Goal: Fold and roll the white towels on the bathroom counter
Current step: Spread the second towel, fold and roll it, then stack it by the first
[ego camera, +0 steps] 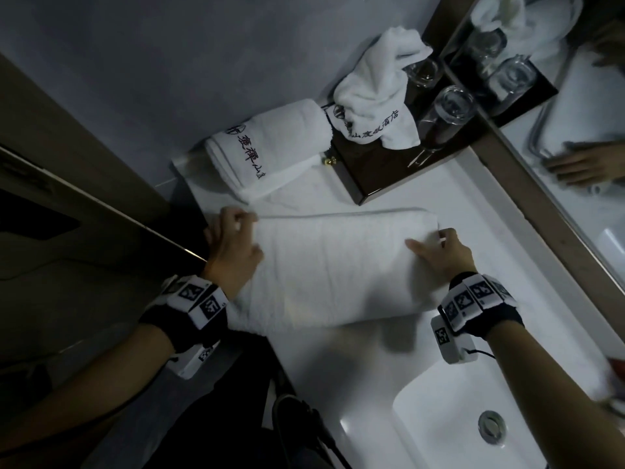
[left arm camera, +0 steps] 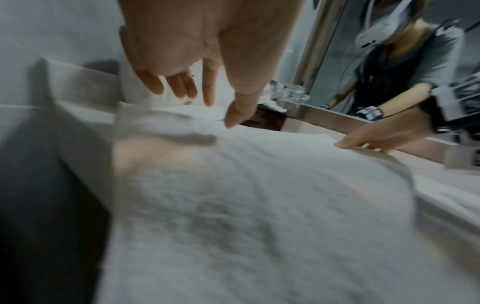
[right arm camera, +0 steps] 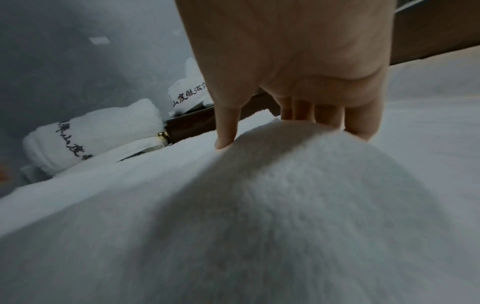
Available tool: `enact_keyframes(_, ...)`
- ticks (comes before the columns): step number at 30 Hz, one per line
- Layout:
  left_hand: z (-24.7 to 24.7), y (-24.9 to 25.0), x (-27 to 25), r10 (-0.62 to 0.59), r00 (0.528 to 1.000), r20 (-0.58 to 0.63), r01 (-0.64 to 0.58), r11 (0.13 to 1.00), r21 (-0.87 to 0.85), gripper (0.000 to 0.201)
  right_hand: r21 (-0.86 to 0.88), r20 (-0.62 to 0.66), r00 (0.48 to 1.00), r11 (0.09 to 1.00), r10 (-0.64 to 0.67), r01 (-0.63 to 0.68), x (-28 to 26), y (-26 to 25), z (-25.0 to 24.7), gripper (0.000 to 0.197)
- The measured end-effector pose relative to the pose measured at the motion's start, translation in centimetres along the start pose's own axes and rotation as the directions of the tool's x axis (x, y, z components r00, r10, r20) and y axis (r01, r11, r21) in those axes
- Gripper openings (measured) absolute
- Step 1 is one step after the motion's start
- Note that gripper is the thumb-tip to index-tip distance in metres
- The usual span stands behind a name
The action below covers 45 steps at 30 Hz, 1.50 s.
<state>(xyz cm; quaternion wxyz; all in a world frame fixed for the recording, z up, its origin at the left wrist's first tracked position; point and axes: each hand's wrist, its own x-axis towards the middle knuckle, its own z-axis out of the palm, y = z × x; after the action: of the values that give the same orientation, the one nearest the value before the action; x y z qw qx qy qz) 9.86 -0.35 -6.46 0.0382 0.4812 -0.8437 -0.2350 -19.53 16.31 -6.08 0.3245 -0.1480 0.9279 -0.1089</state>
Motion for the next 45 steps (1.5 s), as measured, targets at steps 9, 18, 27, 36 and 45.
enact_keyframes(9,4.6,3.8,-6.5,0.204,0.867,0.455,-0.332,0.917,0.222,0.101,0.086,0.093,0.994,0.995,-0.052,0.044,-2.8,3.5,0.5,0.041)
enact_keyframes(18,2.9,3.1,-3.8,0.348,0.843,0.41,-0.493,0.805,0.33,0.069,0.333,0.245,0.969,0.939,0.004,-0.088,-6.2,7.8,1.8,0.051)
enact_keyframes(27,6.7,6.7,-10.7,0.495,0.785,0.372,-0.589,0.782,0.202,0.093,0.72,0.449,0.88,0.645,-0.151,-0.257,-10.4,7.5,3.7,0.019)
enact_keyframes(36,8.3,13.9,-14.3,0.642,0.746,0.175,-0.655,0.755,0.023,0.051,0.838,0.379,0.868,0.517,-0.32,-0.176,-12.4,9.5,2.8,0.024)
enact_keyframes(45,8.1,10.9,-14.7,0.126,0.917,0.377,0.166,0.741,-0.65,0.021,0.08,-0.101,0.735,0.731,-0.671,0.678,-10.6,12.2,2.8,0.097)
